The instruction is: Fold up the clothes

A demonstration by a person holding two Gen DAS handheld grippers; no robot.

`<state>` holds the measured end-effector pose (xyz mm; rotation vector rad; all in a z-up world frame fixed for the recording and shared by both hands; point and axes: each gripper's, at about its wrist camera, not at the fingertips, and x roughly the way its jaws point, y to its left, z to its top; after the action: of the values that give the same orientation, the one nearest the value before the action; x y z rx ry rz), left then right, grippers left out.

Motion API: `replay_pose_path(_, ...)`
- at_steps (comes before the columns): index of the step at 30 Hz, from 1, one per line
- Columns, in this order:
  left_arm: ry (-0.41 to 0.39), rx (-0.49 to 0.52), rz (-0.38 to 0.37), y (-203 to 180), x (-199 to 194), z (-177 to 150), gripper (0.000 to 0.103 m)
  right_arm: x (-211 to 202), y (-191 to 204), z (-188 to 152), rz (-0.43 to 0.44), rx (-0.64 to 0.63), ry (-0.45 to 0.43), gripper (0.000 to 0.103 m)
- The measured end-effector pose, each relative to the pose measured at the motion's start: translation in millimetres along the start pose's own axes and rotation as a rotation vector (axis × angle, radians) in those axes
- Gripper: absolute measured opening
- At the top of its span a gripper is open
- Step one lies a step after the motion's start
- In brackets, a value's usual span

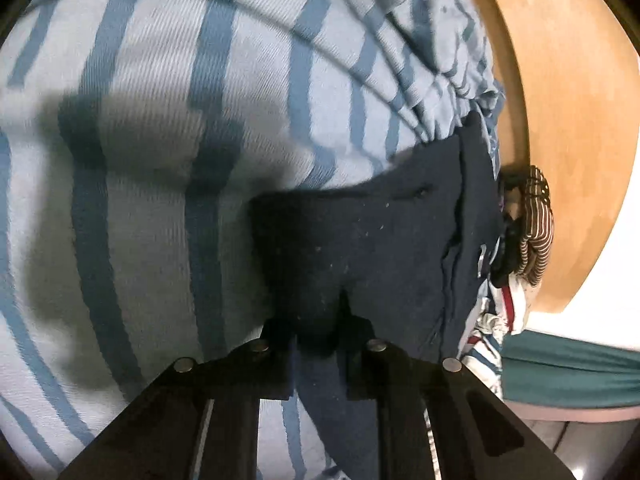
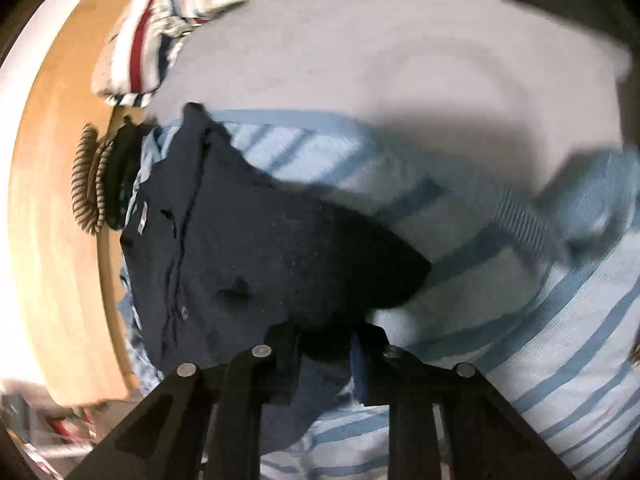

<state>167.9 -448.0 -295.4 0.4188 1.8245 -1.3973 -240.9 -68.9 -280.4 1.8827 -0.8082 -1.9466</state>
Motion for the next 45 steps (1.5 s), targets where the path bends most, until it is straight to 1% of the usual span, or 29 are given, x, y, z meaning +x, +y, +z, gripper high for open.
replay_pose_path(4,0.004,0.012,0.018,-5.6,1.4,4.2,0.015,7.5,2.2,4.1,-0.021,0.032,0.016,0.022)
replay_pose_path(7,0.034,0.018,0.027,-3.8,7.4,5.5,0.015,8.2,-5.5,2.1,-0.016,0.075,0.033,0.039)
replay_pose_path(10,0.038,0.005,0.009,1.9,8.1,4.6,0.016,0.0,-20.9,3.1,-0.005,0.123,0.011,0.044)
replay_pose_path(11,0.035,0.01,0.01,1.9,8.5,3.9,0.016,-2.6,-25.6,4.2,-0.001,0.136,0.002,0.043)
replay_pose_path(12,0.032,0.018,0.013,1.4,9.2,3.2,0.016,-3.1,-26.5,6.0,-0.003,0.126,-0.004,0.039)
replay_pose_path(13,0.03,0.022,0.017,1.3,9.8,2.8,0.016,-3.4,-24.9,6.7,-0.006,0.103,-0.006,0.028)
replay_pose_path(14,0.029,0.024,0.02,1.3,10.2,2.8,0.016,-4.3,-21.8,7.2,-0.019,0.068,-0.014,0.022)
replay_pose_path(16,0.035,0.008,0.015,2.8,11.7,4.7,0.016,-9.3,-20.3,7.9,-0.03,0.057,-0.043,0.017)
replay_pose_path(18,0.054,-0.016,-0.001,6.4,12.5,7.6,0.016,-17.5,-27.5,10.5,-0.026,0.114,-0.074,0.017)
replay_pose_path(20,0.067,-0.028,0.002,7.0,9.6,8.6,0.016,-27.6,-35.2,11.2,-0.036,0.166,-0.098,0.023)
replay_pose_path(21,0.06,-0.027,0.028,4.4,3.9,7.4,0.017,-33.3,-37.5,11.0,-0.043,0.184,-0.113,0.025)
replay_pose_path(22,0.041,-0.016,0.055,0.3,-2.8,5.4,0.023,-42.6,-32.5,7.7,-0.062,0.162,-0.144,0.033)
replay_pose_path(23,-0.003,0.014,0.081,-7.1,-13.1,2.6,0.03,-51.1,-27.0,4.5,-0.079,0.137,-0.172,0.038)
replay_pose_path(24,-0.049,0.051,0.1,-16.1,-23.1,-0.2,0.035,-55.5,-17.4,1.9,-0.09,0.093,-0.191,0.04)
replay_pose_path(25,-0.083,0.088,0.116,-24.6,-31.0,-2.5,0.045,-59.4,-0.9,-1.1,-0.101,0.016,-0.209,0.04)
replay_pose_path(26,-0.101,0.135,0.141,-36.4,-36.3,-3.2,0.053,-56.0,15.6,-1.5,-0.091,-0.063,-0.19,0.04)
replay_pose_path(28,-0.115,0.231,0.184,-59.5,-43.6,-4.2,0.053,-38.5,45.7,-1.4,-0.081,-0.196,-0.123,0.039)
replay_pose_path(30,-0.113,0.332,0.172,-82.3,-46.9,-7.9,0.053,-13.3,73.6,-0.6,-0.077,-0.31,-0.034,0.035)
replay_pose_path(31,-0.115,0.384,0.168,-93.3,-46.6,-11.3,0.05,-0.6,86.6,-0.4,-0.08,-0.364,0.008,0.033)
replay_pose_path(32,-0.106,0.441,0.176,-103.0,-41.4,-15.8,0.038,12.4,94.4,-0.6,-0.104,-0.401,0.03,0.03)
replay_pose_path(34,-0.077,0.561,0.198,-122.2,-27.9,-25.1,0.022,38.0,109.0,-0.7,-0.151,-0.47,0.073,0.025)
replay_pose_path(35,-0.053,0.6,0.199,-130.1,-18.9,-27.1,0.016,47.3,109.6,1.7,-0.168,-0.469,0.084,0.023)
replay_pose_path(37,0.027,0.677,0.225,-135.9,10.3,-28.6,0.012,59.5,104.7,10.5,-0.201,-0.447,0.07,0.023)
replay_pose_path(38,0.029,0.689,0.269,-134.3,22.7,-23.1,0.012,59.0,97.2,18.5,-0.217,-0.417,0.04,0.023)
replay_pose_path(40,0.002,0.689,0.381,-128.2,45.2,-6.9,0.011,55.0,80.6,36.6,-0.222,-0.349,-0.017,0.019)
replay_pose_path(41,0.001,0.646,0.414,-121.1,53.5,4.5,0.011,51.4,72.7,45.0,-0.217,-0.314,-0.034,0.018)
replay_pose_path(43,0.019,0.513,0.387,-102.2,59.7,26.1,0.008,44.5,59.7,58.4,-0.206,-0.262,-0.062,0.018)
replay_pose_path(44,0.018,0.47,0.368,-96.2,59.5,32.9,0.007,41.1,56.0,61.6,-0.185,-0.243,-0.067,0.019)
replay_pose_path(45,0.013,0.463,0.365,-94.5,59.4,35.4,0.007,39.2,55.7,60.5,-0.166,-0.233,-0.062,0.02)
